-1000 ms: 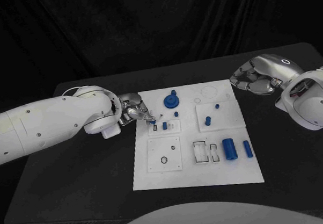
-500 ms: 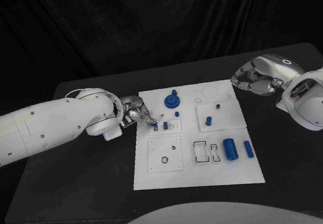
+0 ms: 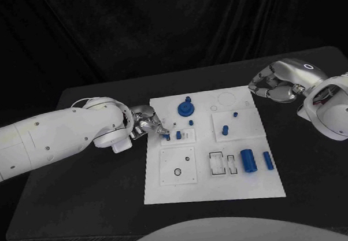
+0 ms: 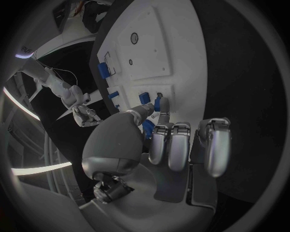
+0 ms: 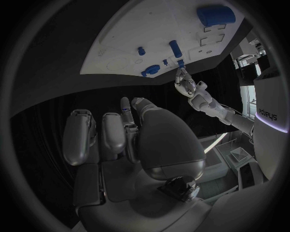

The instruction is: Assemble the parts on the task board

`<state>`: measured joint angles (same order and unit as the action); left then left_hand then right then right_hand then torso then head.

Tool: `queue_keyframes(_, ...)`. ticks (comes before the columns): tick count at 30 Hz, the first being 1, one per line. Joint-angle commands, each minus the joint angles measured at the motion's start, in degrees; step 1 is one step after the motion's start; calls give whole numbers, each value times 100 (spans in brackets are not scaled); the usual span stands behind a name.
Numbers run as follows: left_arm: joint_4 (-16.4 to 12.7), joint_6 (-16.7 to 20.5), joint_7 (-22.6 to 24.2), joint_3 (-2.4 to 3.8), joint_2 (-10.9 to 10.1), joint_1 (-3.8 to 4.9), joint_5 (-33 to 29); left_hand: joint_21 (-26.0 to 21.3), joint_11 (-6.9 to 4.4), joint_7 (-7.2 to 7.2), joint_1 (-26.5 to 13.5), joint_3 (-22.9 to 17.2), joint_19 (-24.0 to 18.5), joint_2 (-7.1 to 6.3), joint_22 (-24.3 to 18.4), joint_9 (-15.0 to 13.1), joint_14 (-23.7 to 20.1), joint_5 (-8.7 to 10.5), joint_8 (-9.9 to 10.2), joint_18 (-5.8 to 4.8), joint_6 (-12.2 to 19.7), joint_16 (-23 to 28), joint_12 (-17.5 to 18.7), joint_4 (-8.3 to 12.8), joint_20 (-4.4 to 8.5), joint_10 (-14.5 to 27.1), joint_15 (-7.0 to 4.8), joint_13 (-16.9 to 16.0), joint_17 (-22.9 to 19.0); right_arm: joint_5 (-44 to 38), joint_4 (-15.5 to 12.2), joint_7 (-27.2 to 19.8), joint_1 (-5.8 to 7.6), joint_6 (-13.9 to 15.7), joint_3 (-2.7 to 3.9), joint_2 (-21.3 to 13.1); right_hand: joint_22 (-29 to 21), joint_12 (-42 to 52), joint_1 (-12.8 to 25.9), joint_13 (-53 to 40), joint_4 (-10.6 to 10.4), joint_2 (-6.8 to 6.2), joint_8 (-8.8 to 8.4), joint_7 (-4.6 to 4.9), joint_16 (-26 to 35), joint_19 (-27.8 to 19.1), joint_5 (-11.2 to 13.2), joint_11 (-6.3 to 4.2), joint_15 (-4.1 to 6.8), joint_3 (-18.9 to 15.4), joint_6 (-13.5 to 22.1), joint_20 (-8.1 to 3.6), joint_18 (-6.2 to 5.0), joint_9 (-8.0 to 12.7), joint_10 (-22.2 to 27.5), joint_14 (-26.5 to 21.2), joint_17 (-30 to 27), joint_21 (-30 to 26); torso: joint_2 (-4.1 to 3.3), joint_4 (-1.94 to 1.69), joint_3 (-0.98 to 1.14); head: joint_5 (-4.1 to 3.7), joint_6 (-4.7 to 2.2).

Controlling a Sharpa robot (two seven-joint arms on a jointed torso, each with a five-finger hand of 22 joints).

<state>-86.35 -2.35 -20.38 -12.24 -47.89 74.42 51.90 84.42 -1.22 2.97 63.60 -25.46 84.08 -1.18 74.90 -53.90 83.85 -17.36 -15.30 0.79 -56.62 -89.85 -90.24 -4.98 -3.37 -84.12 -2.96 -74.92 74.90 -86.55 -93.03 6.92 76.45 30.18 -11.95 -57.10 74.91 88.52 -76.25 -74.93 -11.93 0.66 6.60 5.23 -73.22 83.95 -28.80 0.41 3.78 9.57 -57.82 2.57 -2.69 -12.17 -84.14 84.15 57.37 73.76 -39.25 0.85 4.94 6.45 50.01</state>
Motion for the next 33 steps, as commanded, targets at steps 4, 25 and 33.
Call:
queue_keyframes(4, 6, 36, 49, 2, 9, -29, 26, -31, 30, -10, -7, 22, 138, 41, 1288, -2, 615, 18, 21, 86, -46, -15, 24, -4, 20, -588, -38, -1508, 1510, -12, -7, 107, -14, -16, 5, -11, 1016, -27, -42, -975, 29, -3, -27, 7, 37, 85, -34, 28, 39, 25, 12, -42, -90, -4, -396, 91, -8, -19, 2, 8, 5, -2, -1)
queue_keyframes(25, 20, -13, 41, 2, 22, -81, 394, -39, 34, -6, -65, 98, 136, 90, 1286, -5, 615, 96, 35, 88, -69, -15, 24, -53, 20, -588, -36, -1508, 1510, -12, -5, 106, -16, -52, 5, -9, 1014, -29, -52, -971, 40, 9, -27, 8, 43, 83, -38, 29, 38, 39, 10, -42, -91, -6, -394, 90, -18, -27, -1, 9, -4, 12, -1)
queue_keyframes(33, 4, -49, 39, 2, 2, -94, 398, -50, 30, -15, -50, 107, 129, 96, 1282, -7, 615, 72, 37, 91, -72, -15, 24, -39, 20, -588, -36, -1508, 1510, -12, -2, 117, -17, -65, 5, -7, 1014, -30, -54, -969, 43, 10, -28, 8, 43, 82, -39, 29, 38, 41, 10, -42, -91, -7, -394, 90, -18, -30, 1, 16, -5, 28, -1)
